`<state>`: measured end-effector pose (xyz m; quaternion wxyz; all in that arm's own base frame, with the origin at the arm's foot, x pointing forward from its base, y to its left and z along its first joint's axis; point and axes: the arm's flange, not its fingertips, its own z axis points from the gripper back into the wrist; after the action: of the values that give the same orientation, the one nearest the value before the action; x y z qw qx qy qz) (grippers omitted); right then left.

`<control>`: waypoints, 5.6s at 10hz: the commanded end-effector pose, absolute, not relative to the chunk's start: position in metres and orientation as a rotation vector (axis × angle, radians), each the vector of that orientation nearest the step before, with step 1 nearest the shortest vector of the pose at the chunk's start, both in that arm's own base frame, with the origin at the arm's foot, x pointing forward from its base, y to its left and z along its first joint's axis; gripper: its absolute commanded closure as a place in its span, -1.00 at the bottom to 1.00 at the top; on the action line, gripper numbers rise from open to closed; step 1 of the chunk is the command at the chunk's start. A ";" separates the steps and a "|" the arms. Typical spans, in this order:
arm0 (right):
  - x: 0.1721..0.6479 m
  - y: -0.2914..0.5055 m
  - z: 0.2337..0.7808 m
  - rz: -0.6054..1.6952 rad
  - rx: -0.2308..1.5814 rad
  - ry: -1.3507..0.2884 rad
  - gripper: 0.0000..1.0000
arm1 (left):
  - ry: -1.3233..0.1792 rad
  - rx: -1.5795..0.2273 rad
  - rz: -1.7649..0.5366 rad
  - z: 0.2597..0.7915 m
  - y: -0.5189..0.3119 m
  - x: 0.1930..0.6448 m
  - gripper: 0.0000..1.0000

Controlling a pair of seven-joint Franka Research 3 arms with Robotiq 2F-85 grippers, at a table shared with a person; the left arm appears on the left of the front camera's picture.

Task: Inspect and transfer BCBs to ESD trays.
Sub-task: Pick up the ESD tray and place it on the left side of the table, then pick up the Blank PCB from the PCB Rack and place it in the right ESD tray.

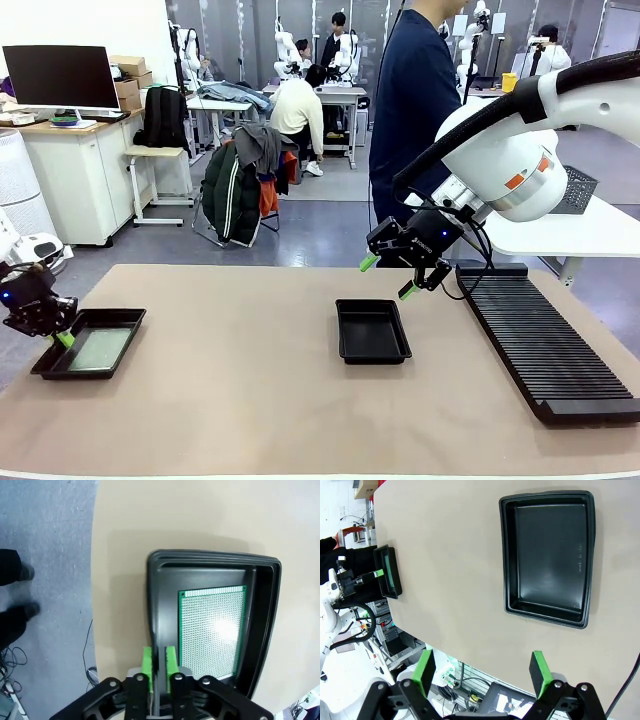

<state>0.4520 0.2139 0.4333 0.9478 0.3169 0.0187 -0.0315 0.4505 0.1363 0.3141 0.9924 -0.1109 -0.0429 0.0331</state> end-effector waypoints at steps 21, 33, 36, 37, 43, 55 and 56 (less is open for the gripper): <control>0.455 0.215 0.434 -0.075 0.624 0.042 -1.00 | -0.044 -0.089 -0.015 0.450 0.095 0.459 -0.85; 0.455 0.215 0.434 -0.075 0.624 0.042 -1.00 | -0.044 -0.089 -0.015 0.450 0.095 0.459 -0.85; 0.455 0.215 0.434 -0.075 0.624 0.042 -1.00 | -0.044 -0.089 -0.015 0.450 0.095 0.459 -0.85; 0.455 0.215 0.434 -0.075 0.624 0.042 -1.00 | -0.044 -0.089 -0.015 0.450 0.095 0.459 -0.85; 0.455 0.215 0.434 -0.075 0.624 0.042 -1.00 | -0.044 -0.089 -0.015 0.450 0.095 0.459 -0.85; 0.439 0.161 0.467 0.218 0.538 -0.071 -1.00 | -0.044 -0.089 -0.015 0.450 0.095 0.459 -0.85; 0.435 0.136 0.483 0.285 0.507 -0.089 -1.00 | -0.044 -0.089 -0.015 0.450 0.095 0.459 -0.85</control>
<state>0.4426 0.1660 0.4704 0.9607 0.2584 -0.0267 0.0974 0.4595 0.0950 0.4506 0.9988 -0.0443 -0.0182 -0.0085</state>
